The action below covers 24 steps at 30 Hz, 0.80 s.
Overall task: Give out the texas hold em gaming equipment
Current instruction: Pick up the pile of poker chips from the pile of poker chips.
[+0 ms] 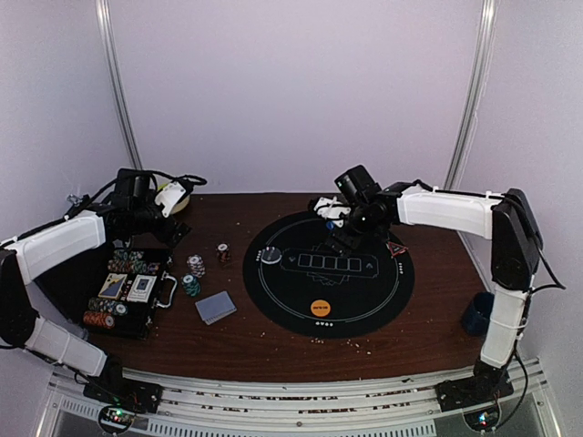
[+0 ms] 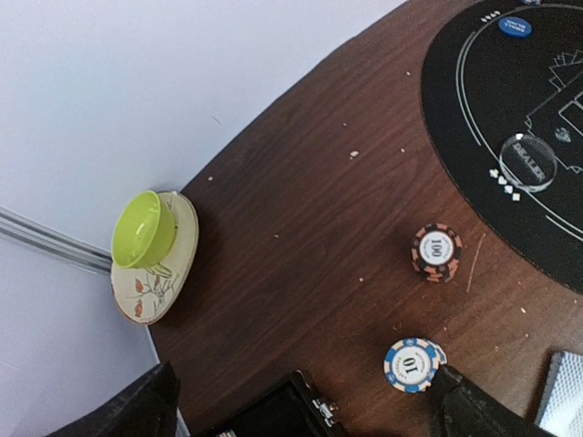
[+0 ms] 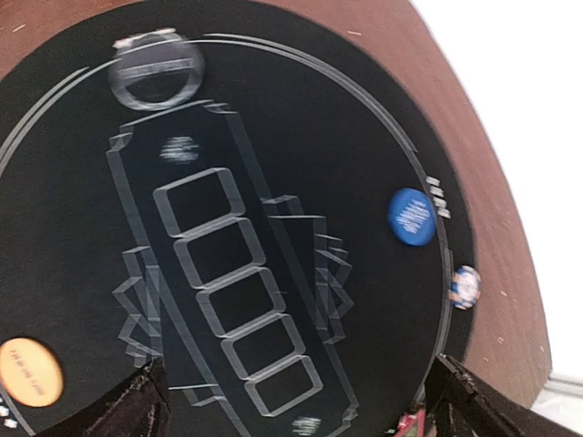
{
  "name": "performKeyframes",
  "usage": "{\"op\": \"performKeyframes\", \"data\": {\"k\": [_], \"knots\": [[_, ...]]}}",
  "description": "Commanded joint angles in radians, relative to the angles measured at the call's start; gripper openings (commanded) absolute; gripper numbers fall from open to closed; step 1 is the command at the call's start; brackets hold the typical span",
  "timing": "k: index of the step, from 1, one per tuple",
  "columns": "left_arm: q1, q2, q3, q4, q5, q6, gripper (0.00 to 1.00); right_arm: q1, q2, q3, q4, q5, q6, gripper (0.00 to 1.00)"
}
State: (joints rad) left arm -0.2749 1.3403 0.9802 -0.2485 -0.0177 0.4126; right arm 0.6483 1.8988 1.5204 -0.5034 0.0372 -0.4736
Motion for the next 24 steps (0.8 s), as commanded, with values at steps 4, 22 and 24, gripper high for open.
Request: {"op": "performKeyframes", "data": {"k": [4, 22, 24], "knots": [[0.008, 0.031, 0.001, -0.166, 0.137, 0.033, 0.98, 0.092, -0.001, -0.033, 0.006, 0.018, -0.012, 1.0], [0.007, 0.1, 0.035, -0.323, 0.167, 0.019, 0.98, 0.105, 0.001, -0.085, 0.067, 0.134, -0.026, 1.0], [0.006, 0.154, 0.075, -0.31, 0.158, 0.003, 0.98, 0.108, 0.004, -0.084, 0.071, 0.14, -0.023, 1.0]]}}
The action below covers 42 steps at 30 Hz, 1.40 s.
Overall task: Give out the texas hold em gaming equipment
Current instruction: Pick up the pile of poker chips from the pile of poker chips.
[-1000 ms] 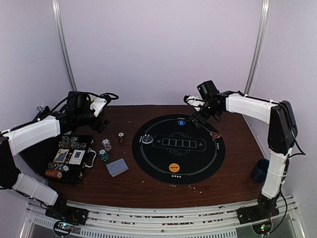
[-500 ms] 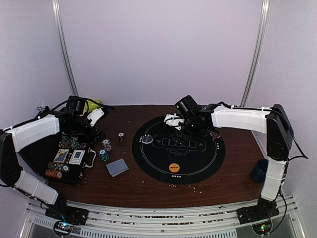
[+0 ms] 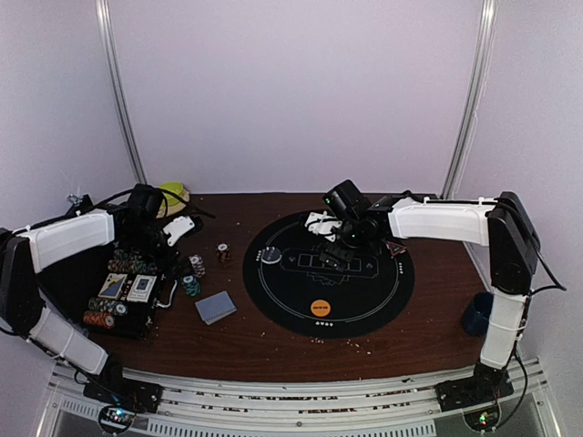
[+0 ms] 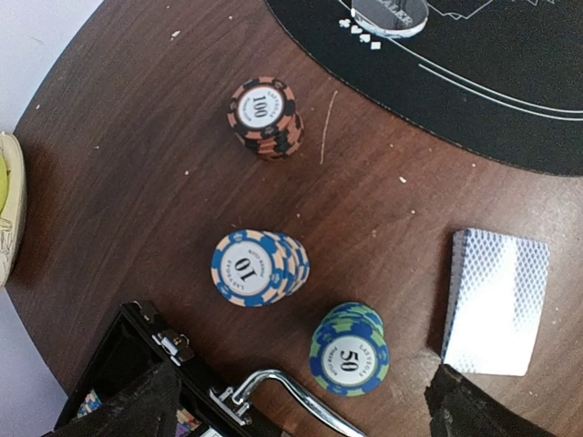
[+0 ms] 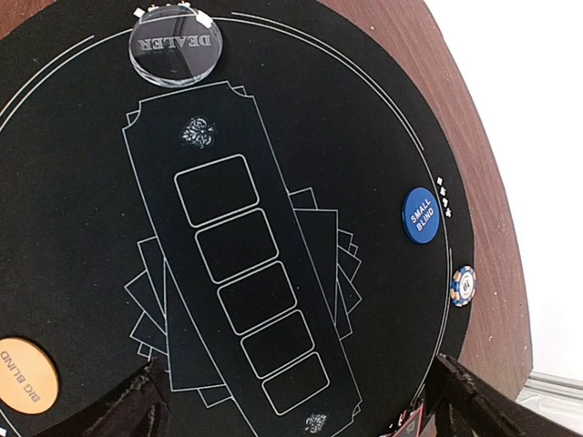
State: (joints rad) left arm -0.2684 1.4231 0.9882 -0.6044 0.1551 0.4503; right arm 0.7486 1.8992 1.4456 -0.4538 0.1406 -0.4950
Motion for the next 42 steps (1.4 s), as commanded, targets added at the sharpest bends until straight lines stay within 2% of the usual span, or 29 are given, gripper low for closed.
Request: {"op": "performKeyframes", "data": {"k": [1, 9, 20, 28, 38, 42], "knots": [[0.001, 0.115, 0.09, 0.044, -0.017, -0.038, 0.98, 0.009, 0.005, -0.01, 0.022, 0.039, -0.002, 1.0], [0.0, 0.264, 0.246, 0.005, -0.018, -0.042, 0.98, 0.011, 0.006, -0.02, 0.039, 0.072, -0.005, 1.0], [0.001, 0.272, 0.236, 0.023, -0.045, -0.03, 0.98, 0.011, -0.006, -0.039, 0.122, 0.18, 0.027, 1.0], [0.001, 0.297, 0.231, 0.019, -0.043, -0.053, 0.98, 0.01, -0.009, -0.05, 0.146, 0.202, 0.024, 1.0], [0.001, 0.341, 0.241, 0.012, -0.032, -0.056, 0.93, 0.009, -0.009, -0.058, 0.159, 0.221, 0.015, 1.0], [0.001, 0.357, 0.248, 0.014, -0.033, -0.059, 0.87, 0.012, 0.0, -0.06, 0.162, 0.228, 0.011, 1.0]]}}
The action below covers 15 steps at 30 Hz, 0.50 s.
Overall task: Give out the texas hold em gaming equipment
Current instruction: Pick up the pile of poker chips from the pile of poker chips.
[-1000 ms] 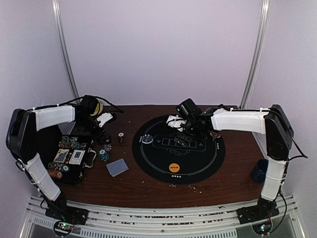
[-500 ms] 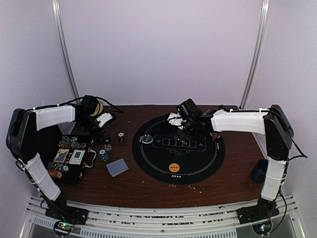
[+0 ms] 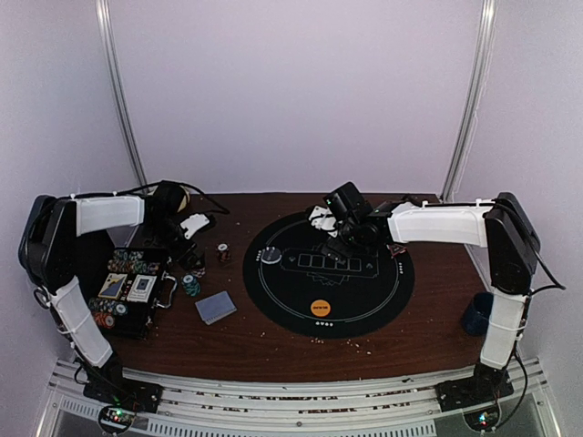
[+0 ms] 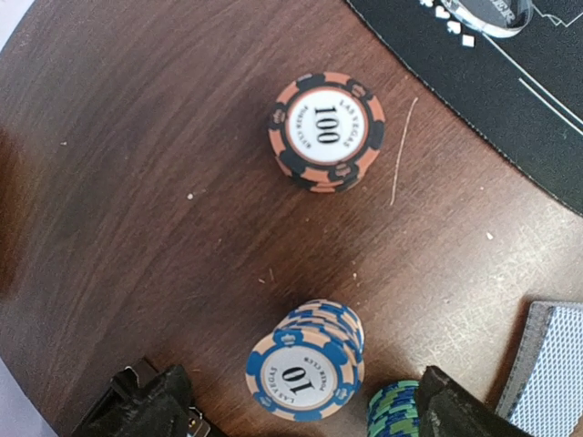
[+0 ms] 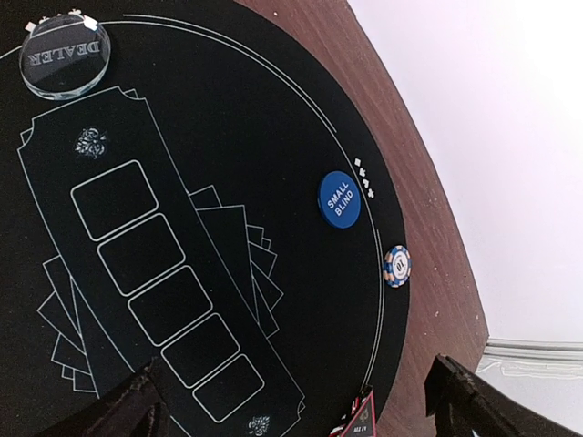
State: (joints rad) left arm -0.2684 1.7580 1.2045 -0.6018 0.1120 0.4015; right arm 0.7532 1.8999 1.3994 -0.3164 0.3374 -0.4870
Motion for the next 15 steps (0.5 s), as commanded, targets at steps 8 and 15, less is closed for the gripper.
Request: {"op": "performKeyframes", "data": {"k": [8, 15], "knots": [[0.009, 0.047, 0.039, 0.014, 0.016, -0.016, 0.8, 0.007, 0.002, -0.016, 0.03, 0.041, -0.001, 1.0], [0.01, 0.047, 0.038, 0.014, 0.028, -0.02, 0.74, 0.009, 0.008, -0.016, 0.032, 0.043, -0.002, 1.0]]}}
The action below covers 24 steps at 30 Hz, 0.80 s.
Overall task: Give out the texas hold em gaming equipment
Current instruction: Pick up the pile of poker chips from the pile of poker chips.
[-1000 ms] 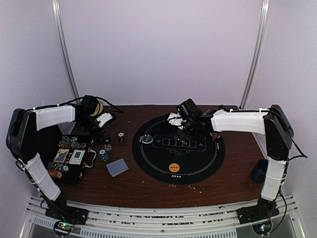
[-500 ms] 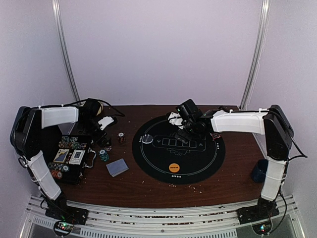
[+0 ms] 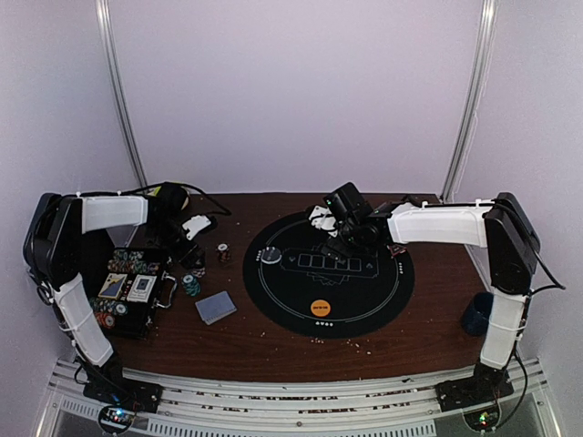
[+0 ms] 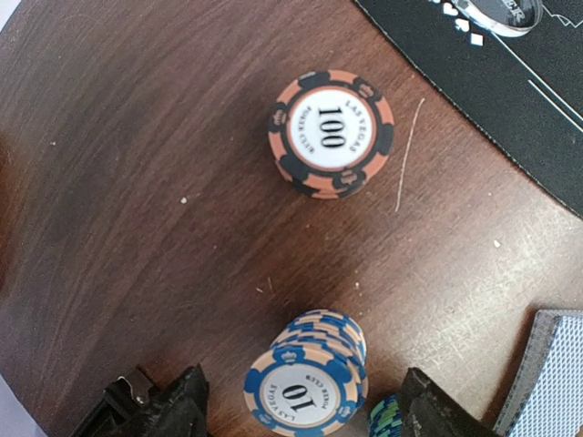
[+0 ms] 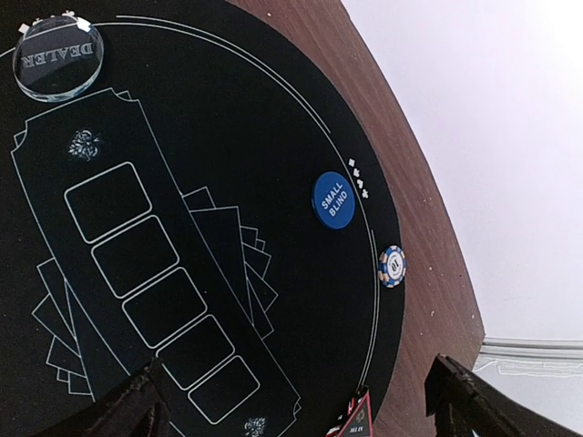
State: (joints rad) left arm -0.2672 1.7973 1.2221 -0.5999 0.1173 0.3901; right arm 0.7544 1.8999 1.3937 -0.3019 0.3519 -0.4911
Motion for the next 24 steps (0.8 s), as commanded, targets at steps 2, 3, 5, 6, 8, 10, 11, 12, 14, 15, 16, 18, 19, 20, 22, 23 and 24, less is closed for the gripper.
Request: {"op": "performKeyframes", "data": {"k": [2, 3, 5, 6, 8, 10, 11, 12, 14, 15, 16, 18, 19, 20, 22, 23, 24], "knots": [[0.008, 0.011, 0.02, 0.011, 0.02, -0.01, 0.74, 0.007, 0.007, -0.01, 0.017, 0.029, 0.002, 1.0], [0.008, 0.013, 0.02, 0.011, 0.018, -0.01, 0.74, 0.008, 0.007, -0.01, 0.018, 0.029, 0.002, 1.0], [0.01, 0.014, 0.02, 0.011, 0.019, -0.01, 0.74, 0.009, 0.005, -0.01, 0.018, 0.029, 0.002, 1.0], [0.011, 0.016, 0.022, 0.011, 0.018, -0.01, 0.74, 0.009, 0.004, -0.01, 0.019, 0.03, 0.002, 1.0], [0.011, 0.018, 0.022, 0.012, 0.018, -0.012, 0.73, 0.008, 0.005, -0.012, 0.02, 0.031, 0.002, 1.0], [0.012, 0.021, 0.02, 0.012, 0.017, -0.014, 0.72, 0.01, 0.004, -0.012, 0.021, 0.031, 0.001, 1.0], [0.013, 0.023, 0.02, 0.012, 0.019, -0.012, 0.72, 0.01, 0.004, -0.012, 0.021, 0.033, 0.0, 1.0], [0.014, 0.026, 0.02, 0.012, 0.019, -0.013, 0.71, 0.01, 0.005, -0.012, 0.021, 0.032, 0.0, 1.0], [0.015, 0.027, 0.02, 0.012, 0.021, -0.013, 0.68, 0.012, 0.006, -0.011, 0.021, 0.032, 0.0, 1.0], [0.016, 0.027, 0.02, 0.012, 0.022, -0.013, 0.68, 0.011, 0.005, -0.013, 0.021, 0.032, 0.0, 1.0], [0.016, 0.027, 0.02, 0.012, 0.024, -0.013, 0.67, 0.011, 0.005, -0.012, 0.021, 0.032, 0.0, 1.0], [0.016, 0.028, 0.018, 0.012, 0.026, -0.013, 0.66, 0.014, 0.006, -0.012, 0.021, 0.034, 0.0, 1.0], [0.016, 0.029, 0.017, 0.012, 0.026, -0.013, 0.66, 0.013, 0.005, -0.012, 0.022, 0.033, 0.0, 1.0], [0.016, 0.031, 0.017, 0.012, 0.025, -0.012, 0.65, 0.013, 0.005, -0.013, 0.023, 0.034, 0.0, 1.0], [0.016, 0.033, 0.017, 0.012, 0.024, -0.013, 0.64, 0.014, 0.006, -0.012, 0.023, 0.035, 0.0, 1.0], [0.017, 0.033, 0.017, 0.012, 0.025, -0.013, 0.64, 0.014, 0.007, -0.013, 0.024, 0.035, 0.0, 1.0], [0.016, 0.034, 0.017, 0.013, 0.026, -0.014, 0.64, 0.014, 0.005, -0.013, 0.024, 0.037, 0.0, 1.0]]}}
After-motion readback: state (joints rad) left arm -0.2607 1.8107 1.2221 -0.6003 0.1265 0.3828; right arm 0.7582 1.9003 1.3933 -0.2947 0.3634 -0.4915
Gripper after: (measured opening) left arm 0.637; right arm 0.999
